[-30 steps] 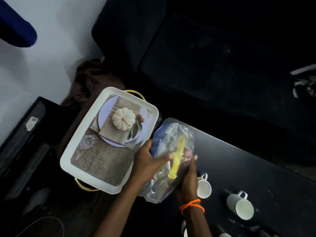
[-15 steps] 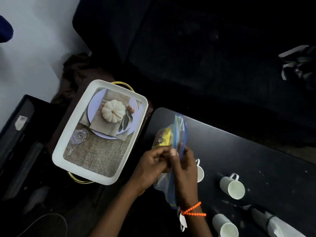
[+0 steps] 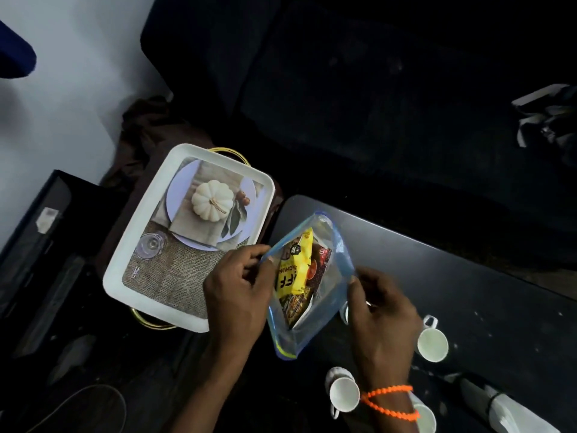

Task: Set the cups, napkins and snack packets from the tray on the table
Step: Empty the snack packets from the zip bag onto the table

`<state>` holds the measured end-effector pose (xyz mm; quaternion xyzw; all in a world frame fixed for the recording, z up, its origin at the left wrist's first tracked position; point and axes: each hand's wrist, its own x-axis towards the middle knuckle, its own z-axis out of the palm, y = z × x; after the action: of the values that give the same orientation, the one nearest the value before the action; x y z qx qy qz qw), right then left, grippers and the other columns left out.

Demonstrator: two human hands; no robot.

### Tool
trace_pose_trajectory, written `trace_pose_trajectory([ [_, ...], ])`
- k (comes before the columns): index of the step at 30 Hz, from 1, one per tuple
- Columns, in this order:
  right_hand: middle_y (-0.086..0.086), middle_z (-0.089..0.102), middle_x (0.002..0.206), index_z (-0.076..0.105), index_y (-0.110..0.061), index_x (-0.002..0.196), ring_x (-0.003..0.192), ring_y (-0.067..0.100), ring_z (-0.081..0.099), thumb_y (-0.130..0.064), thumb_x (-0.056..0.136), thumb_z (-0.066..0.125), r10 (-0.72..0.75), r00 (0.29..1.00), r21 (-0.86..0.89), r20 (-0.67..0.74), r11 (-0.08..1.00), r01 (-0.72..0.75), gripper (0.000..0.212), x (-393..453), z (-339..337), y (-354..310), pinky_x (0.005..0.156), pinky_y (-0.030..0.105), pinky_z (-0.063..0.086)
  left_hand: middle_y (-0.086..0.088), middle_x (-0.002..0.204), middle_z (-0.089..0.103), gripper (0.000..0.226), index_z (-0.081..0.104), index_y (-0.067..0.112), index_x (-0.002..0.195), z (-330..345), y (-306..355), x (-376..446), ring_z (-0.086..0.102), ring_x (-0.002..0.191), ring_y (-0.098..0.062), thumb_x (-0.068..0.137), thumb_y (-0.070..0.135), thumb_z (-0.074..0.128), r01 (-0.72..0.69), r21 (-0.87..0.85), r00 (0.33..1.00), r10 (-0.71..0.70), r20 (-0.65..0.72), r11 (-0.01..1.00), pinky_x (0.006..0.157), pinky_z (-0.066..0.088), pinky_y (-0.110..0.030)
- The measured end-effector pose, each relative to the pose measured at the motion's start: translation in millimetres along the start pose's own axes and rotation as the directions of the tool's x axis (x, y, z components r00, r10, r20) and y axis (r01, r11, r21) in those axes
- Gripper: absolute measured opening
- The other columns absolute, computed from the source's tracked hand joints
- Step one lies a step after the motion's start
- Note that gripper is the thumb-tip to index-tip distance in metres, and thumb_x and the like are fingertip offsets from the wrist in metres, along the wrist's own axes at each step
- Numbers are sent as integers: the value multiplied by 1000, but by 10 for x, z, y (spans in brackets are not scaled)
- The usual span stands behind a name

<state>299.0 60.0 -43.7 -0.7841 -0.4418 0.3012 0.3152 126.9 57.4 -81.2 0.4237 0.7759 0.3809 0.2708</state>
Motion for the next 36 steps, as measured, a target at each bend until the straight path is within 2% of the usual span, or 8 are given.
trace_pose_trajectory([
  [4, -20, 76, 92, 77, -28, 105, 83, -8, 72, -22, 85, 78, -212, 971, 10, 111, 977, 213, 21, -116, -66, -282, 74, 4, 53, 15, 77, 69, 16, 78, 26, 99, -3, 15, -29, 67, 74, 0, 85, 17, 77, 9, 2, 1000, -9, -18, 1000, 60, 45, -4],
  [8, 6, 79, 97, 76, -16, 104, 90, 22, 74, -19, 91, 66, -6, 878, -355, 479, 913, 200, 17, -36, 595, -298, 74, 23, 50, 10, 78, 71, 19, 78, 28, 97, 3, 0, -35, 68, 71, -5, 83, 15, 77, 50, -12, 999, -50, 0, 999, 63, 43, -3],
  [12, 28, 50, 142, 39, 8, 144, 128, 40, 54, -40, 97, 61, 267, 868, -518, 419, 856, -13, 70, 211, 1253, -26, 105, 38, 46, 13, 75, 70, 21, 76, 33, 95, 11, 5, -18, 67, 70, -5, 81, 18, 72, 50, -48, 999, -49, 17, 998, 63, 43, -4],
  [15, 27, 51, 142, 38, 4, 144, 125, 41, 56, -30, 93, 66, 271, 901, -487, 340, 870, -78, 67, 326, 1416, 157, 104, 41, 49, 12, 69, 69, 22, 75, 36, 96, 22, -61, -18, 67, 66, -6, 82, 19, 70, 74, -79, 996, -70, 52, 994, 60, 45, -9],
  [25, -9, 73, 104, 67, -30, 116, 89, 10, 67, -26, 74, 74, -257, 829, -162, 496, 911, 379, 42, -137, 155, -541, 67, 7, 42, 3, 76, 71, 15, 71, 30, 98, -31, -275, 62, 64, 67, -17, 89, 25, 60, 257, -190, 962, -270, -45, 947, 70, 52, -39],
  [28, -12, 78, 95, 75, -29, 106, 81, 4, 73, -9, 79, 80, -225, 860, 144, 458, 973, 178, 34, 38, -377, -565, 72, 16, 56, 2, 73, 67, 17, 71, 26, 100, -93, -318, 122, 58, 64, -16, 88, 29, 60, 299, -216, 946, -318, -62, 930, 71, 50, -43],
  [31, -1, 81, 89, 76, -20, 102, 79, 18, 78, -9, 83, 83, -30, 942, 141, 335, 990, -19, 24, 493, -471, -241, 69, 37, 62, 5, 78, 71, 19, 71, 28, 98, -161, -335, 145, 60, 68, -5, 84, 34, 60, 320, -187, 938, -338, -75, 929, 78, 52, -44],
  [36, 4, 78, 72, 74, 1, 100, 57, 10, 68, -1, 82, 80, 237, 872, 195, 428, 918, -345, 19, 1163, 142, 533, 59, 28, 56, 4, 74, 69, 25, 69, 30, 89, -155, -318, 57, 60, 70, -19, 76, 50, 60, 339, -208, 935, -352, -29, 917, 78, 56, -57],
])
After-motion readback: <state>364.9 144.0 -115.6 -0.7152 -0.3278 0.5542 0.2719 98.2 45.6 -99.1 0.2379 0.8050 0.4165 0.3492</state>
